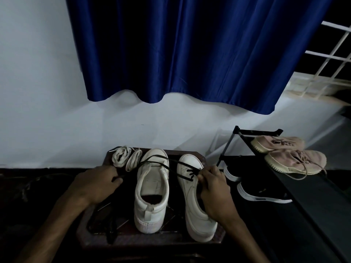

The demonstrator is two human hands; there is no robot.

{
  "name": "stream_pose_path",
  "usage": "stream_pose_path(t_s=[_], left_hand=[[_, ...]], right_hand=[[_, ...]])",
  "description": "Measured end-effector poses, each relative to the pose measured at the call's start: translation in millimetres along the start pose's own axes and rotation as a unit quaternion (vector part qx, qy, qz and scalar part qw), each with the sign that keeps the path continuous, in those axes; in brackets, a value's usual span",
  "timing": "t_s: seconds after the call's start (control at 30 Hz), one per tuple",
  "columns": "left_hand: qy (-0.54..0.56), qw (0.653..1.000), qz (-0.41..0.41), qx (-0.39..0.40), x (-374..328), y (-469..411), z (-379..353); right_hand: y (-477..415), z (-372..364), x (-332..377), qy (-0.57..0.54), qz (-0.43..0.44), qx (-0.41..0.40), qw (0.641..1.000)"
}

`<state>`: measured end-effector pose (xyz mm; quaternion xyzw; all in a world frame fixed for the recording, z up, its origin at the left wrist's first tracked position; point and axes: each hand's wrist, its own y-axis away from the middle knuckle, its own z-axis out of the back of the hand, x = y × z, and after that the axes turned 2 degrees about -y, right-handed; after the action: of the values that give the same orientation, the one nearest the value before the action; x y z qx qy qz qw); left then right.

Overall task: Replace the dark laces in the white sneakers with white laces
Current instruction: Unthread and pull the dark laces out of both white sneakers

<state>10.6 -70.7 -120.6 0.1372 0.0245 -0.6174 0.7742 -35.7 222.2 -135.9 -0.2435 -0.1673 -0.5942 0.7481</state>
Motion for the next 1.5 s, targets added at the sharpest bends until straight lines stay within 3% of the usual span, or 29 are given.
stream_pose_path(t_s=[0.1,0.17,0.23,0.27,0.33,0.37,0.47,0.53,0.6,0.67,0.87,1.07,1.2,1.33,1.4,1.5], left_hand=[[0.068,0.997,0.005,-0.03,3,8,8],[0.112,0.985,0.004,-0.129,-4,8,22],[0.223,0.946,-0.04,-0.233,-22,6,42],[0.313,0.914,-0.078,-0.247,-36,5,51],[0.465,0.85,-0.132,-0.209,-68,5,63],[0.482,0.843,-0.153,-0.184,-84,5,61],[0.354,0.908,-0.186,-0.125,-121,8,30],[0.206,0.952,-0.172,-0.145,-132,10,3],[0.038,0.97,-0.128,-0.205,-136,13,-14],[-0.031,0.961,-0.099,-0.256,-140,20,-22],[0.087,0.941,-0.133,-0.3,-166,56,-51],[0.137,0.941,-0.074,-0.3,-176,53,-72],[0.151,0.95,-0.064,-0.266,-183,51,-81],[0.18,0.934,-0.056,-0.303,-186,51,-83],[0.194,0.923,-0.063,-0.326,-188,51,-83],[0.193,0.918,-0.058,-0.34,-190,50,-80]], right_hand=[[0,0,-1,0.001,-0.001,0.0,1.0],[0,0,-2,-0.004,0.001,0.0,1.0],[1,0,-2,-0.006,0.006,-0.004,1.0],[2,-1,-2,-0.009,0.008,-0.007,1.0],[5,0,-1,-0.028,0.009,-0.029,0.999],[6,0,-1,-0.04,0.011,-0.049,0.998],[11,-1,0,-0.081,0.026,-0.123,0.989],[12,-2,-3,-0.124,0.032,-0.153,0.98],[10,-2,-5,-0.151,0.034,-0.149,0.977],[7,-2,-6,-0.15,0.026,-0.123,0.981],[1,15,-9,0.03,0.022,-0.015,0.999],[-18,42,7,0.21,0.023,0.104,0.972],[-28,49,5,0.211,0.068,0.18,0.958],[-29,88,-5,0.07,0.176,0.295,0.937],[-27,103,-6,0.03,0.151,0.34,0.928],[-31,97,-2,0.101,0.103,0.309,0.94]])
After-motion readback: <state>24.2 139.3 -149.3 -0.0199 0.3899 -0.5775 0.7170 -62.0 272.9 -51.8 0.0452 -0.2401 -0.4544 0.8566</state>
